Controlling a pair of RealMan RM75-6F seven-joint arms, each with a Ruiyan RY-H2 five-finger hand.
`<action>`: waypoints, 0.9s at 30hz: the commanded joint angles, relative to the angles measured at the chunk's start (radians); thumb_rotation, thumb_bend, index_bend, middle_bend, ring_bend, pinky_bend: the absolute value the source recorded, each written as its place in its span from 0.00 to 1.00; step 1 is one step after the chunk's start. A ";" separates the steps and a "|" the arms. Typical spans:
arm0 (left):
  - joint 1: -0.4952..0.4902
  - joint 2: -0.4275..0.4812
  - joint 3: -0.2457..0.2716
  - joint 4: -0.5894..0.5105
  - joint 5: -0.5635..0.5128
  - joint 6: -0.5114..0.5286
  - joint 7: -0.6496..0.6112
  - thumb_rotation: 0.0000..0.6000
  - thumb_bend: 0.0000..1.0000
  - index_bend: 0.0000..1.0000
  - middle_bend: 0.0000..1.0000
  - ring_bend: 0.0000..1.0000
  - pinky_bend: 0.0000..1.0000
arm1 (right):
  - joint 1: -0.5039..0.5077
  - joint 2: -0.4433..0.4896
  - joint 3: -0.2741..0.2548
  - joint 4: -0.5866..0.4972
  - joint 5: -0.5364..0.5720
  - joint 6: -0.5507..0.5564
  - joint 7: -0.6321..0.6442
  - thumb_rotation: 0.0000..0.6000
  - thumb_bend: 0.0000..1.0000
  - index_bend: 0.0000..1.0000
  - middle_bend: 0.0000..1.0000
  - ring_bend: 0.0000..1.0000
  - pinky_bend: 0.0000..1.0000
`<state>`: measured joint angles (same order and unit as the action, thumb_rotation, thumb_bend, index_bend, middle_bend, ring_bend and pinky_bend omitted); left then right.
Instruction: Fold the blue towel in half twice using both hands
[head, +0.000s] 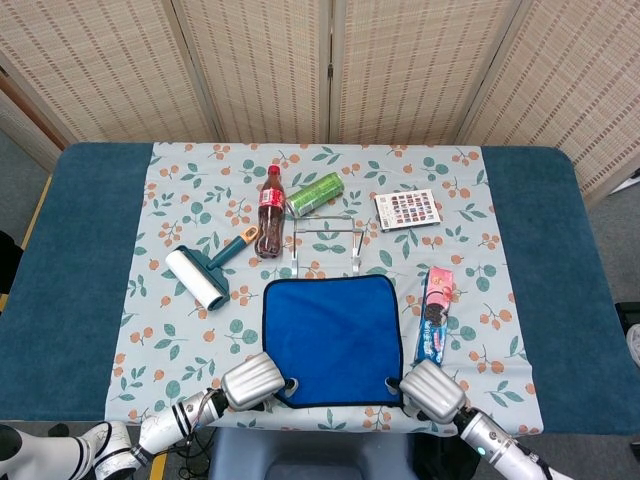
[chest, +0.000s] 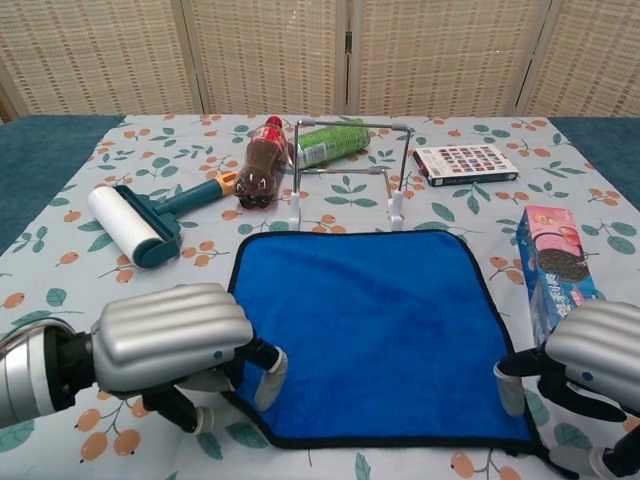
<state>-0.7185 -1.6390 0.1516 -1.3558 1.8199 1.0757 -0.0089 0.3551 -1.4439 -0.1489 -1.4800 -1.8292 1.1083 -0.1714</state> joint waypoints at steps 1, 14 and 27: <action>0.000 0.001 0.000 0.000 -0.002 0.000 -0.001 1.00 0.55 0.65 1.00 0.92 1.00 | 0.006 -0.006 0.003 0.006 0.008 -0.008 -0.003 1.00 0.22 0.47 0.90 0.89 1.00; 0.001 0.004 0.003 -0.002 -0.005 0.005 -0.011 1.00 0.55 0.65 1.00 0.92 1.00 | 0.036 -0.032 0.012 0.008 0.037 -0.034 -0.020 1.00 0.24 0.47 0.90 0.89 1.00; 0.001 0.007 0.002 -0.002 -0.009 0.009 -0.016 1.00 0.55 0.65 1.00 0.92 1.00 | 0.060 -0.056 0.013 0.028 0.052 -0.040 -0.012 1.00 0.36 0.55 0.90 0.89 1.00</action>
<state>-0.7173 -1.6316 0.1537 -1.3582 1.8106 1.0850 -0.0252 0.4146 -1.4981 -0.1354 -1.4532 -1.7782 1.0685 -0.1844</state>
